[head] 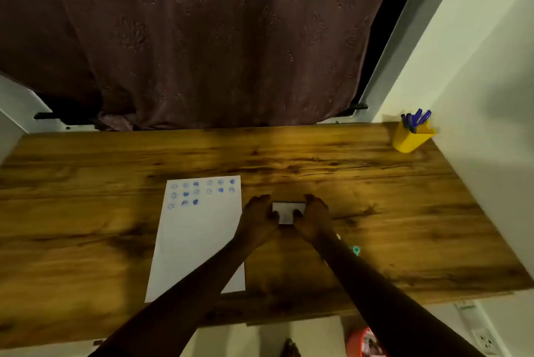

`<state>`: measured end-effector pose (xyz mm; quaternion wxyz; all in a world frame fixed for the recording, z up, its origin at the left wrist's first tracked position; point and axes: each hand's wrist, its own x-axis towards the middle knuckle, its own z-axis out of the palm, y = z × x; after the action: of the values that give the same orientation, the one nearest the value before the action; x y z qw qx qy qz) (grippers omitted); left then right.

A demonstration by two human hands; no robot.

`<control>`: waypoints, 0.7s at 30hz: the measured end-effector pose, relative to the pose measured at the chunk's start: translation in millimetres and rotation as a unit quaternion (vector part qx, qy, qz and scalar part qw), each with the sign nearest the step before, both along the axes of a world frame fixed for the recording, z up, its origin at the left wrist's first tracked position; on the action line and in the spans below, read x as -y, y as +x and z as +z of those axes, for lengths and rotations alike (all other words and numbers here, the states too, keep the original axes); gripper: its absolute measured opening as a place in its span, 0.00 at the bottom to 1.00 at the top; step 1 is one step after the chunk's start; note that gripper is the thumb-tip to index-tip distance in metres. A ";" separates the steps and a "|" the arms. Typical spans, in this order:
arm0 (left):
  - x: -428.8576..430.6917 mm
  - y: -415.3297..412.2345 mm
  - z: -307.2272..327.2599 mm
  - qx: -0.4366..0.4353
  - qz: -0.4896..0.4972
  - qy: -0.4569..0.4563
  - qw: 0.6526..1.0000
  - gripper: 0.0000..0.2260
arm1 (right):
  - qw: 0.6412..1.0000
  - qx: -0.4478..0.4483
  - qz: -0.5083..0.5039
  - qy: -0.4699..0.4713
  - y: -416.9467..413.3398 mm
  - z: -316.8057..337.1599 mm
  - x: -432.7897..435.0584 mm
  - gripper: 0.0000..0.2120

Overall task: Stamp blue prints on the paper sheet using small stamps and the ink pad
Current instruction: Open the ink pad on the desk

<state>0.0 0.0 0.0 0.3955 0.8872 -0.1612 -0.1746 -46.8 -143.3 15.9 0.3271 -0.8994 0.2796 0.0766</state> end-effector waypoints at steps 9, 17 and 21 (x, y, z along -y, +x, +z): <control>11.3 1.1 -6.1 -0.049 0.022 0.001 0.999 0.23 | 1.000 -0.011 -0.014 0.012 1.9 -6.4 2.0 0.33; -11.4 4.3 -5.3 -0.034 0.073 -0.039 0.996 0.16 | 0.998 0.019 -0.028 0.044 5.0 13.8 -15.2 0.27; -40.7 18.4 14.1 -0.024 0.110 -0.047 0.993 0.17 | 0.997 0.050 -0.011 0.055 13.6 36.9 -40.4 0.17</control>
<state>18.4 40.7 14.1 0.4576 0.8753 -0.0614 -0.1437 -33.2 -102.9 52.8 0.3900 -0.8799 0.2681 0.0434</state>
